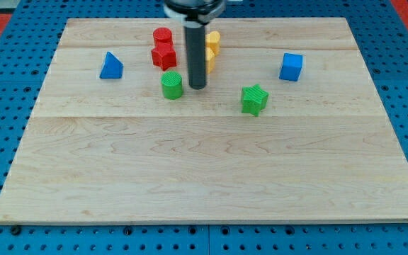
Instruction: Push the blue triangle to center left
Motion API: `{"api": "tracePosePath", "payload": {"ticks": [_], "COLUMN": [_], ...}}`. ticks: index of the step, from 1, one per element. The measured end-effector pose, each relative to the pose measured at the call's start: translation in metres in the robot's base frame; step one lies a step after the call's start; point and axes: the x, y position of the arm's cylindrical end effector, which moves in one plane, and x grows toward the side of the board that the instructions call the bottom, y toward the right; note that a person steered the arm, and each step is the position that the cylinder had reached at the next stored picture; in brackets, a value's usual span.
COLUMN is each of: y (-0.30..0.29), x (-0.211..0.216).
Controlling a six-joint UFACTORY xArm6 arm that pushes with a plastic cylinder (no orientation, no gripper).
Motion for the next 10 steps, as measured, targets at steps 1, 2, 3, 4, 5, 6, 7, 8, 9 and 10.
{"api": "tracePosePath", "payload": {"ticks": [1, 2, 3, 4, 5, 6, 7, 8, 9, 10], "y": [-0.017, 0.045, 0.041, 0.036, -0.037, -0.165, -0.224, -0.202, -0.164, -0.179], "x": [-0.016, 0.019, 0.028, 0.057, 0.064, 0.045, -0.024, -0.073, -0.051, -0.008]}}
